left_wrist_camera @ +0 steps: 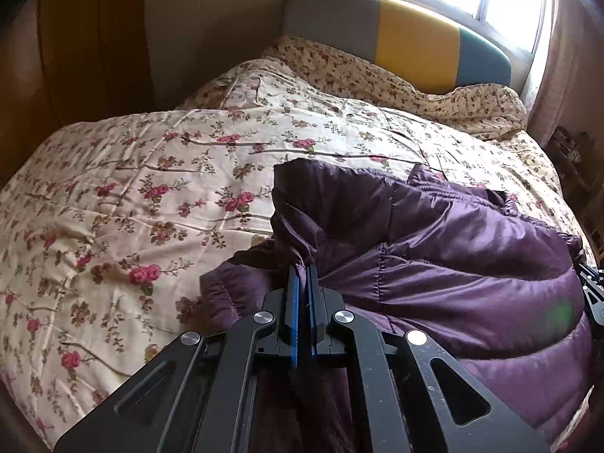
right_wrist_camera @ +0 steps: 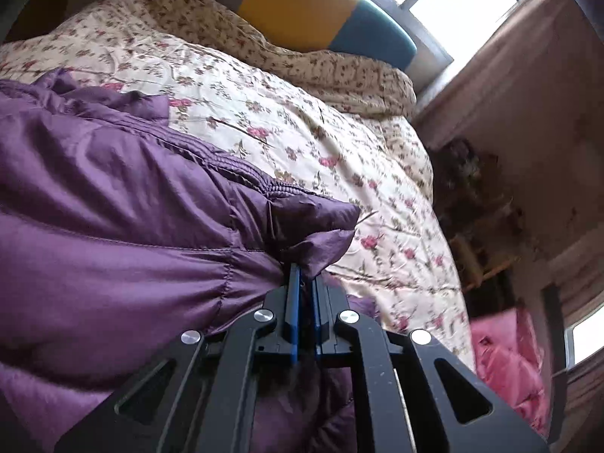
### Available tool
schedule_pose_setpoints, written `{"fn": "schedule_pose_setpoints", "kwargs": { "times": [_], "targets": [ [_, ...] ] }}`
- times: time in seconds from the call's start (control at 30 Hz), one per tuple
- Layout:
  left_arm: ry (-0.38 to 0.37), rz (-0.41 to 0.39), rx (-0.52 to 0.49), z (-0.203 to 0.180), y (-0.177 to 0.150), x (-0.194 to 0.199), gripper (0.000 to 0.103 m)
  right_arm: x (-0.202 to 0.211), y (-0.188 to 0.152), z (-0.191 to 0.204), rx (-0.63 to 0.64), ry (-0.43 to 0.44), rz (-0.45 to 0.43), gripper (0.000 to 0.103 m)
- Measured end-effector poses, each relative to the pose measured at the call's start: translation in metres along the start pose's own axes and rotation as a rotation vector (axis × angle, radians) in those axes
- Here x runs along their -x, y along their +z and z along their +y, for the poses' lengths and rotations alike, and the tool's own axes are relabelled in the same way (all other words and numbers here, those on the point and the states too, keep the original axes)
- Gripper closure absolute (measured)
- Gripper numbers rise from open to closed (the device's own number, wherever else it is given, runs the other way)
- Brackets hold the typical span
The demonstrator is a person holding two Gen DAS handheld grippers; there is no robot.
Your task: Fold large clothes
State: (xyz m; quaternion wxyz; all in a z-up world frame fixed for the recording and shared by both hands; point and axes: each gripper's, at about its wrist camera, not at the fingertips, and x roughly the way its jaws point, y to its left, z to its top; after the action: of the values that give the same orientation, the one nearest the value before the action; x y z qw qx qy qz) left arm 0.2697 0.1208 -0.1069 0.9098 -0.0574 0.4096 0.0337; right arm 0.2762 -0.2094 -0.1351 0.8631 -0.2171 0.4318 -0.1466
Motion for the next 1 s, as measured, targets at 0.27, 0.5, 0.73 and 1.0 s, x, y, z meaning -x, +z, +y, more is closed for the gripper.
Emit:
{"fn": "schedule_pose_setpoints", "kwargs": {
  "times": [0.27, 0.5, 0.73, 1.0],
  "targets": [
    [0.057, -0.005, -0.046, -0.009, -0.010, -0.025, 0.099, -0.025, 0.004, 0.015, 0.017, -0.036, 0.017, 0.096],
    [0.040, 0.004, -0.022, -0.007, -0.013, -0.040, 0.099, -0.038, -0.002, 0.029, 0.014, -0.073, -0.001, 0.097],
    [0.005, 0.035, 0.046, 0.002, -0.004, -0.024, 0.087, -0.035, 0.002, 0.024, 0.022, -0.060, 0.010, 0.096],
    [-0.055, -0.097, 0.090, -0.005, 0.005, 0.029, 0.053, 0.007, 0.016, 0.004, -0.051, -0.030, -0.046, 0.061]
  ]
}}
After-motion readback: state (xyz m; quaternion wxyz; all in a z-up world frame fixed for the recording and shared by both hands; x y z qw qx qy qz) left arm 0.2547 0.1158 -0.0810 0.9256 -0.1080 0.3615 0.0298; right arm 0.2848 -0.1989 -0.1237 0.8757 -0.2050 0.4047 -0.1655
